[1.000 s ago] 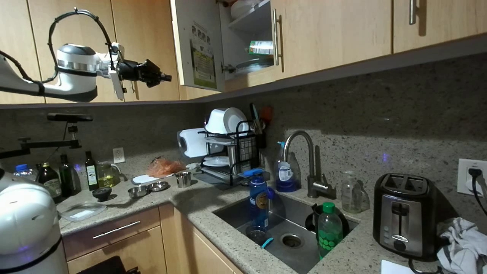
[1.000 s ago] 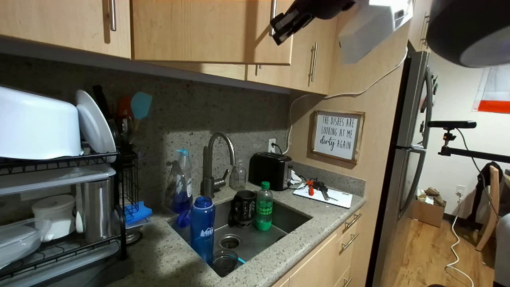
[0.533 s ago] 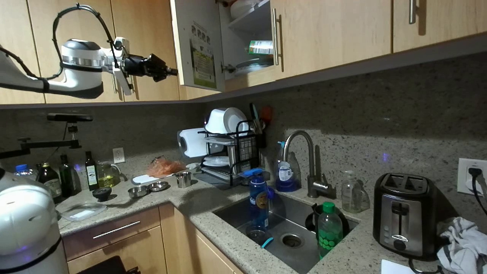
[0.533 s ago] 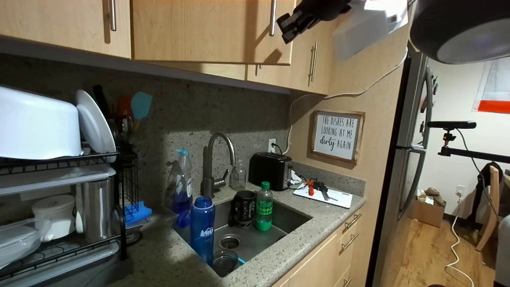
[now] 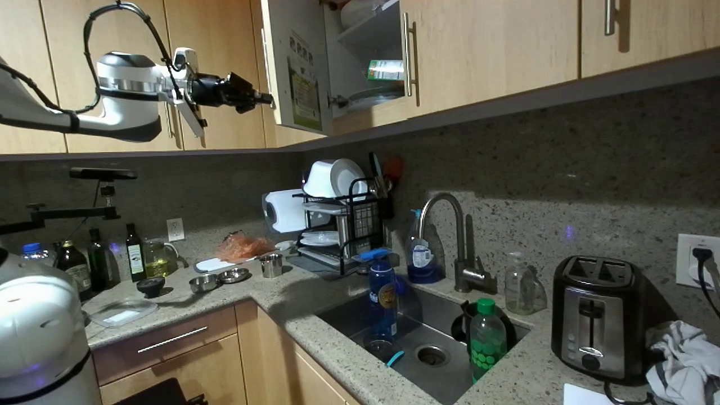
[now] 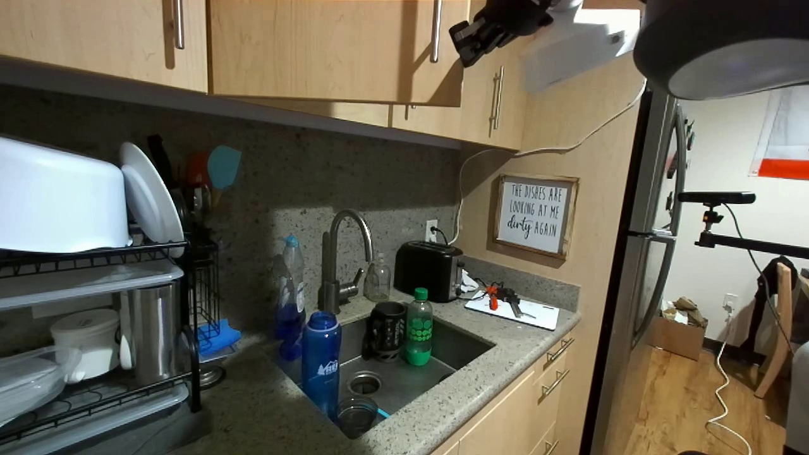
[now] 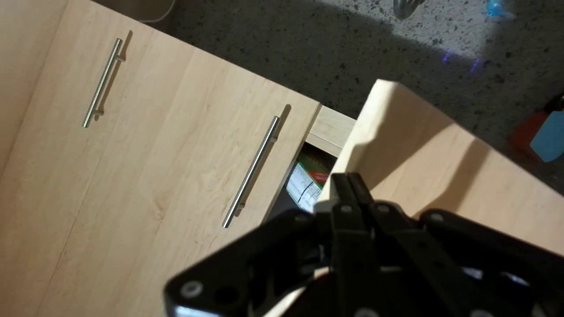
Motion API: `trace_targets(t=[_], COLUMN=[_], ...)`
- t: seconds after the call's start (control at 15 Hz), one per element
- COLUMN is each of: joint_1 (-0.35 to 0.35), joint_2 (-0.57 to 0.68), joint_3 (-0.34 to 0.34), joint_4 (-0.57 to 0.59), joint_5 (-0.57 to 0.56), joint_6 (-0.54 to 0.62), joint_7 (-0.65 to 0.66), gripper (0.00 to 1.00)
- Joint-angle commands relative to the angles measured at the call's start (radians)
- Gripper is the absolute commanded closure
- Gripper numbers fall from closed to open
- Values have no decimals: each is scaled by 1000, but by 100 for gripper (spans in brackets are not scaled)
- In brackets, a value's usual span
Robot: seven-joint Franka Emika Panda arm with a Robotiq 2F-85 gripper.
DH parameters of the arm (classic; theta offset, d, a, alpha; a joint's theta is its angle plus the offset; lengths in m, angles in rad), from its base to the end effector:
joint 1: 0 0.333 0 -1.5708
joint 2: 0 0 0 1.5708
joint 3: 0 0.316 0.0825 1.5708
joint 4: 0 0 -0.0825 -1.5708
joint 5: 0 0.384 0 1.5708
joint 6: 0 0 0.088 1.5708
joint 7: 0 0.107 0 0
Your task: Close the top cupboard door
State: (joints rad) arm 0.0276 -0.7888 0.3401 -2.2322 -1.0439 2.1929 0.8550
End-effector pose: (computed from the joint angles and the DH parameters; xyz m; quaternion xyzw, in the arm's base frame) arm 0.3210 0.1569 0.7298 0.7639 -0.0573 0.5503 0.3322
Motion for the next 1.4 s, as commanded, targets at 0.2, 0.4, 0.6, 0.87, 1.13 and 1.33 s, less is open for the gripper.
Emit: trace_targets(t=[0.2, 0.4, 0.6, 0.87, 1.13, 1.33], joint_1=[-13, -11, -8, -7, -8, -10], joint_2=[100, 148, 192, 230, 256, 276], joint_3=[-36, -46, -57, -84, -115, -134], joint_4=[72, 121, 170, 211, 237, 255], joint_5=[-61, -73, -79, -76, -69, -66], joint_6=[6, -3, -8, -8, -10, -11], joint_7=[30, 22, 17, 11, 10, 8], gripper=[96, 96, 96, 96, 96, 96])
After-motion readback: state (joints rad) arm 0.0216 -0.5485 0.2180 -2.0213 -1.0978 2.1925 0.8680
